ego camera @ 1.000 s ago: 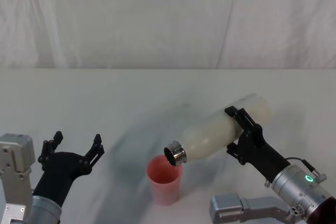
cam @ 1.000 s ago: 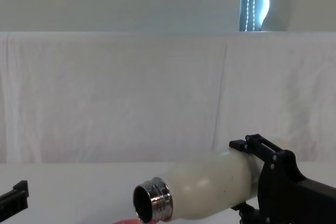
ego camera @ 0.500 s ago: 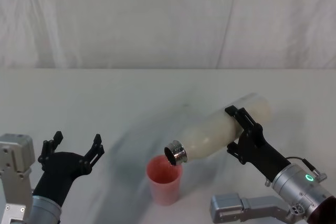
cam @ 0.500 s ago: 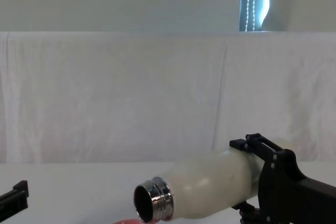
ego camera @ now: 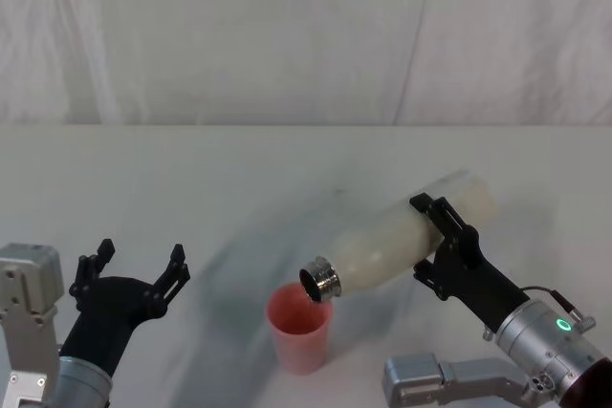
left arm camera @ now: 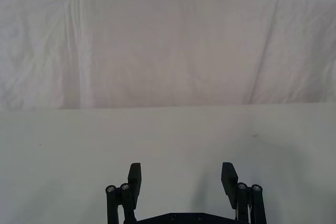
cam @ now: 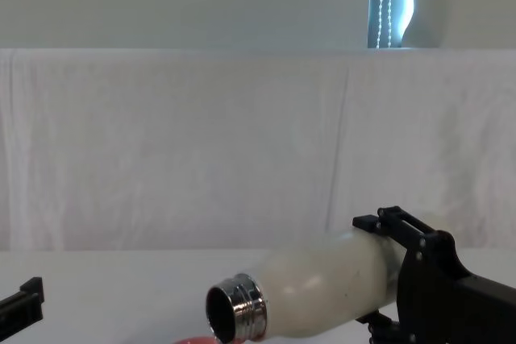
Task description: Grasp the thermos with one hand and pour water into the cup lid.
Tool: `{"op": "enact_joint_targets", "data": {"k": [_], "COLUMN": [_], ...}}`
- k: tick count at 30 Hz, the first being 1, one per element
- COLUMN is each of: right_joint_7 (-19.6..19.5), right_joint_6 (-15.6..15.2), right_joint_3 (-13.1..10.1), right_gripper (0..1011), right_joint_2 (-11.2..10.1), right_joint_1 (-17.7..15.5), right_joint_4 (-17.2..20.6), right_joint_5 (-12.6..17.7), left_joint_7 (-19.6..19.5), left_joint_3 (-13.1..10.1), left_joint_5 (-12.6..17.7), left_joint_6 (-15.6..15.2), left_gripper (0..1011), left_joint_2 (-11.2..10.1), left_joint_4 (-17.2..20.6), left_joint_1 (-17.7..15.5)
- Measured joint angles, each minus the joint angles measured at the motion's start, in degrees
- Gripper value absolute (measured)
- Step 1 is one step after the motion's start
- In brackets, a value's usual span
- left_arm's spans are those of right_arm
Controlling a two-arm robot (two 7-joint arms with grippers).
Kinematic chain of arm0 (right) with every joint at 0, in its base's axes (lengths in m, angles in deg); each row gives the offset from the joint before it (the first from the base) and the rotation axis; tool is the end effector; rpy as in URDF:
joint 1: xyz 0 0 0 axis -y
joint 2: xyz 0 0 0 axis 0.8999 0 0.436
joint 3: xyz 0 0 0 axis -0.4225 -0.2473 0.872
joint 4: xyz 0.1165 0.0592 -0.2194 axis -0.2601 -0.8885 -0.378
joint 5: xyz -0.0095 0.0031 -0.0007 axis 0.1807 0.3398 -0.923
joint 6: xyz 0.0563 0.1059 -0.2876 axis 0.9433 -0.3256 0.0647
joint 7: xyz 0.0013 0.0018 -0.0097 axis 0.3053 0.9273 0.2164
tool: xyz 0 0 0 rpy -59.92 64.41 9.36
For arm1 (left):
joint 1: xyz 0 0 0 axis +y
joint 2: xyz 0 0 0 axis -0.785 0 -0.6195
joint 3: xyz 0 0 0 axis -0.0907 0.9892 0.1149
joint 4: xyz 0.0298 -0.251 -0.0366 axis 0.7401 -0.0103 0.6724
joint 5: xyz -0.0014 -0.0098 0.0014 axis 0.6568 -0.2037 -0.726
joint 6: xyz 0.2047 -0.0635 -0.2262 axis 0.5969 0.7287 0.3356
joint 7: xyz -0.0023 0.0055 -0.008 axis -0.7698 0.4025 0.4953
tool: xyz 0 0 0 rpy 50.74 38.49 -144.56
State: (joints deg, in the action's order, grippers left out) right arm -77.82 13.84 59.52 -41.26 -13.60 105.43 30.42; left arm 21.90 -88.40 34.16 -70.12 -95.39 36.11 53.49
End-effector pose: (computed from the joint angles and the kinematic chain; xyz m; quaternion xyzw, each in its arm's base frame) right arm 0.3304 0.0549 -0.2591 -0.3046 -0.6182 -0.3412 0.6393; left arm 0.2646 0.0289 -0.2526 -0.0174 0.0064 0.6616 0.7497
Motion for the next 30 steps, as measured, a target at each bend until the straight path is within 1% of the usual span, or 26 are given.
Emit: {"op": "enact_joint_targets", "data": {"k": [5, 7, 12, 13, 19, 20, 23, 24, 27, 28, 29, 30], "right_joint_7": [0.0, 0.1, 1.1, 1.6, 3.7, 4.8, 6.0, 6.8, 8.3, 9.2, 9.8, 11.1], "right_joint_6": [0.0, 0.1, 1.3, 1.8, 3.4, 3.9, 4.5, 4.9, 5.4, 5.7, 5.9, 6.1], "right_joint_3": [0.0, -0.1, -1.3, -1.9, -3.9, -4.7, -5.8, -6.5, -7.7, -8.5, -8.9, -9.7], "right_gripper": [960, 960, 960, 960, 960, 960, 960, 960, 960, 960, 960, 960], "right_joint_2": [0.0, 0.0, 0.6, 0.9, 1.8, 2.2, 2.7, 3.0, 3.5, 3.8, 3.9, 4.2], "right_joint_1": [-0.1, -0.1, -0.7, -0.9, -1.6, -1.9, -2.2, -2.4, -2.7, -2.9, -3.0, -3.2], "right_joint_4": [0.0, 0.1, 0.9, 1.2, 2.3, 2.7, 3.1, 3.4, 3.8, 4.1, 4.3, 4.6], "right_joint_5": [0.0, 0.5, 4.3, 5.8, 11.0, 13.3, 16.0, 17.8, 20.9, 22.9, 23.9, 26.2], "left_joint_7": [0.0, 0.0, 0.0, 0.0, 0.0, 0.0, 0.0, 0.0, 0.0, 0.0, 0.0, 0.0], "left_joint_3": [0.0, 0.0, 0.0, 0.0, 0.0, 0.0, 0.0, 0.0, 0.0, 0.0, 0.0, 0.0], "left_joint_5": [0.0, 0.0, 0.0, 0.0, 0.0, 0.0, 0.0, 0.0, 0.0, 0.0, 0.0, 0.0], "left_joint_6": [0.0, 0.0, 0.0, 0.0, 0.0, 0.0, 0.0, 0.0, 0.0, 0.0, 0.0, 0.0], "left_gripper": [1001, 1001, 1001, 1001, 1001, 1001, 1001, 1001, 1001, 1001, 1001, 1001], "left_joint_2": [0.0, 0.0, 0.0, 0.0, 0.0, 0.0, 0.0, 0.0, 0.0, 0.0, 0.0, 0.0], "left_joint_4": [0.0, 0.0, 0.0, 0.0, 0.0, 0.0, 0.0, 0.0, 0.0, 0.0, 0.0, 0.0], "left_joint_1": [0.0, 0.0, 0.0, 0.0, 0.0, 0.0, 0.0, 0.0, 0.0, 0.0, 0.0, 0.0]}}
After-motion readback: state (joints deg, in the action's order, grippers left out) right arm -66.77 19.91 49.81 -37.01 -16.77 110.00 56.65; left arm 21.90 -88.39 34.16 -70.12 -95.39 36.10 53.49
